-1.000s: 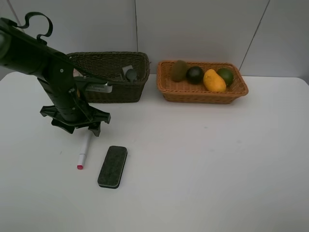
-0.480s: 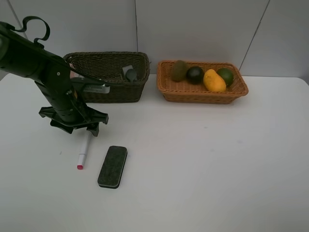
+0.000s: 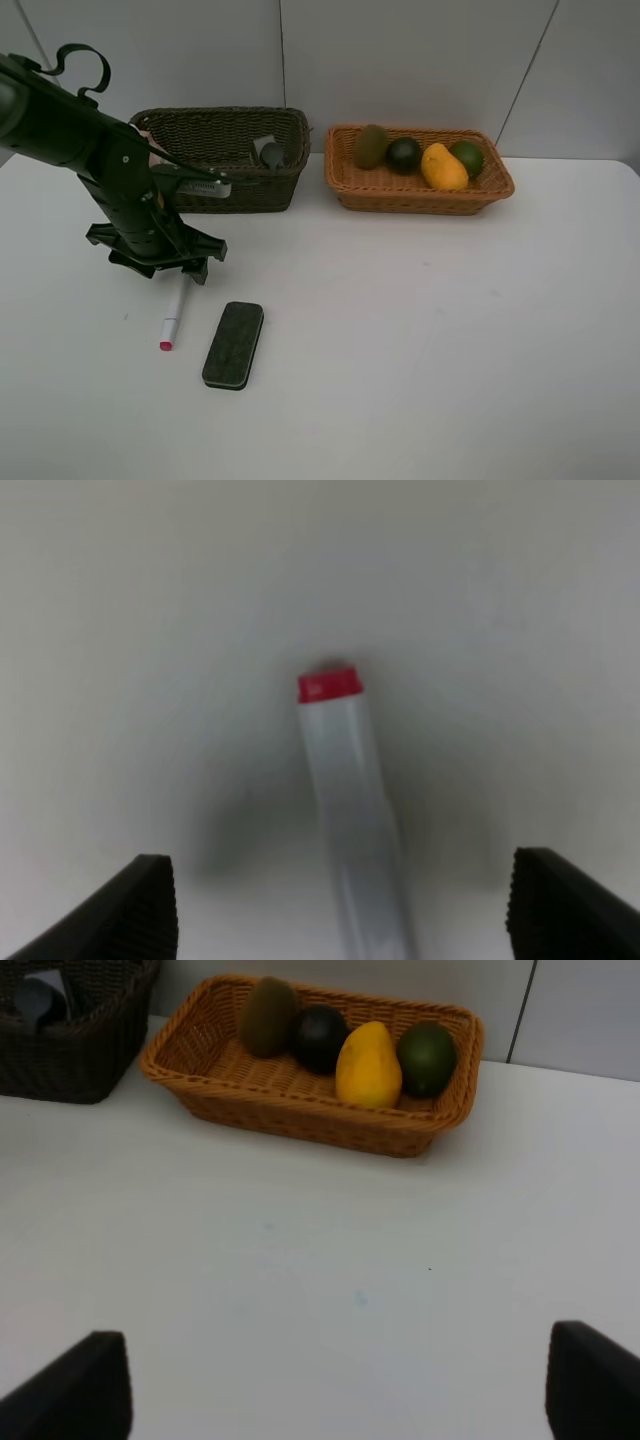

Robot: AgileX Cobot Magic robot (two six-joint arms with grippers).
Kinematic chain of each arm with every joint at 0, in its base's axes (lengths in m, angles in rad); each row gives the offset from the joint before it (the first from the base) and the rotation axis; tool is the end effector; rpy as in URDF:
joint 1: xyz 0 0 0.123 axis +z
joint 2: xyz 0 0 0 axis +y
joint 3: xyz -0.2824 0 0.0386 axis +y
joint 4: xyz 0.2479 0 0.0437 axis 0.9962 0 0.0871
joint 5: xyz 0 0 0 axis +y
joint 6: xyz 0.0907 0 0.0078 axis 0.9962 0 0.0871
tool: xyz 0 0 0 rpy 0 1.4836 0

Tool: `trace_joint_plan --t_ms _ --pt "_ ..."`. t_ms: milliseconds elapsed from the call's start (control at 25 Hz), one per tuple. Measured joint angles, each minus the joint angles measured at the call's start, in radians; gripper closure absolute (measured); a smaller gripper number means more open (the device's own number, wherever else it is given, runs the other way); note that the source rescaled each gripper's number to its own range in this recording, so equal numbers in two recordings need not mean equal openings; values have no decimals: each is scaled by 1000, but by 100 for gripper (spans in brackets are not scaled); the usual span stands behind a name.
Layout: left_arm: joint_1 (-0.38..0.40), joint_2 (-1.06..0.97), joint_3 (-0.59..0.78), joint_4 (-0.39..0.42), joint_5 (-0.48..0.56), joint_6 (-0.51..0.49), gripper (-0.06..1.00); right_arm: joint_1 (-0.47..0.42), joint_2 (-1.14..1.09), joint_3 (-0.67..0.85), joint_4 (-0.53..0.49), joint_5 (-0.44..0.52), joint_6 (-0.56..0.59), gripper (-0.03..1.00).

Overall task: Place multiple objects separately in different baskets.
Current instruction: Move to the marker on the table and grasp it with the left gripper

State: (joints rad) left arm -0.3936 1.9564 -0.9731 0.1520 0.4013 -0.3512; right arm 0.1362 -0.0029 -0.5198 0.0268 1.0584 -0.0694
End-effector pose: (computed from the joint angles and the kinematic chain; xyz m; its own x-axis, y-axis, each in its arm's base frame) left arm 0.3166 -0.1256 0.1006 -0.9456 0.1662 -0.2798 0.1736 0.9848 -0.0018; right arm -0.0078 0.0011 0.2828 -0.4200 -0.1143 -0.9003 -0.1805 0.9827 -0.0406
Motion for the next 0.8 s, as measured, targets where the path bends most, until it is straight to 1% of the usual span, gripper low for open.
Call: trace_joint_plan --t_ms 200,280,320,360,440,520,560,800 --pt "0 27 0 -2 1 1 9 0 0 0 0 0 0 -3" --pt "0 27 0 -2 1 1 13 0 0 0 0 0 0 -3" --pt "0 27 0 -2 1 1 18 0 0 0 0 0 0 -3" --pt "0 27 0 -2 1 1 27 0 0 0 0 0 0 -3" --pt "0 27 0 -2 1 1 50 0 0 0 0 0 0 -3" --pt "0 27 0 -2 0 1 81 0 0 0 0 0 0 -3" --pt "0 27 0 -1 0 3 94 0 0 0 0 0 0 -3" --pt "0 27 0 -1 -10 3 93 0 0 0 0 0 0 -3"
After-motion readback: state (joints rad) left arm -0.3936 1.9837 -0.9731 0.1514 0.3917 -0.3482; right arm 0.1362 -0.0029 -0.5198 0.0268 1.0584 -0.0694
